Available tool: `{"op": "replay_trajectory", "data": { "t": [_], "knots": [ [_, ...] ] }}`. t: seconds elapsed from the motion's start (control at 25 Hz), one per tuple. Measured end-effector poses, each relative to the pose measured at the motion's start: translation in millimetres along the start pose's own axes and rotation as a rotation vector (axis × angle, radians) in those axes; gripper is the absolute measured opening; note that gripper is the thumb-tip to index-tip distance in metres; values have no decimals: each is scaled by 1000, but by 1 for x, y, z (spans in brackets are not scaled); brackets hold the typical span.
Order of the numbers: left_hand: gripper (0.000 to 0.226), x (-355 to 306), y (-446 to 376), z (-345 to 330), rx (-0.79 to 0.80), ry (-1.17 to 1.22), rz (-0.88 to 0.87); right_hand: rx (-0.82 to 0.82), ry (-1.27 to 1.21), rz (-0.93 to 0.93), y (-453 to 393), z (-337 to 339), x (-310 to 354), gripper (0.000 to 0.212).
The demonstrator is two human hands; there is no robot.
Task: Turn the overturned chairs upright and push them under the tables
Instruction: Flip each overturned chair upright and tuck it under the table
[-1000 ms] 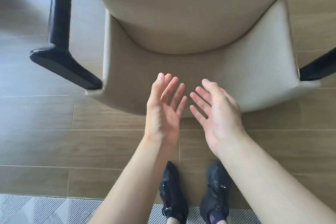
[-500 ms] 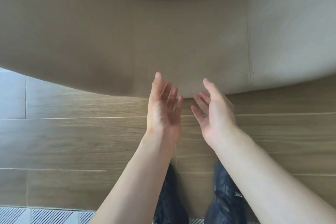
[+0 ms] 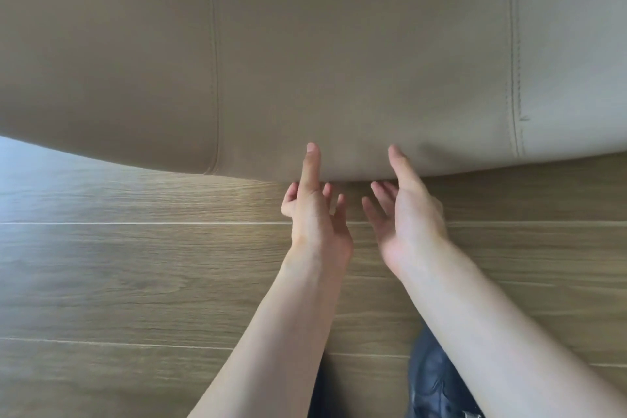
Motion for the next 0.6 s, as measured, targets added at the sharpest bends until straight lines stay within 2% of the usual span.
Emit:
{"op": "replay_trajectory", "data": {
  "t": [0.08, 0.2, 0.4, 0.48, 0.6],
  "knots": [
    [77, 5, -10, 0, 7, 2, -9, 3, -13, 6, -11, 3, -4, 53],
    [74, 2, -23, -4, 19, 37, -46, 18, -47, 12, -24, 4, -4, 59],
    [80, -17, -43, -5, -117, 93, -173, 88, -159, 26, -42, -7, 0, 70],
    [71, -23, -47, -4, -98, 93, -192, 97, -209, 9, -44, -10, 0, 65],
    [55, -26, -47, 6, -150, 50, -130, 85, -257, -42, -38, -13, 1, 44]
  ]
}}
Point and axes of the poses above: each hand's wrist, its own y-axis away from the middle knuckle, its own z-axis out of the back of the hand, x = y × z, the point moved 6 cm from there along -y, towards the middle knuckle, and after that the axes turned 10 degrees about -y, right-handed, at the moved point
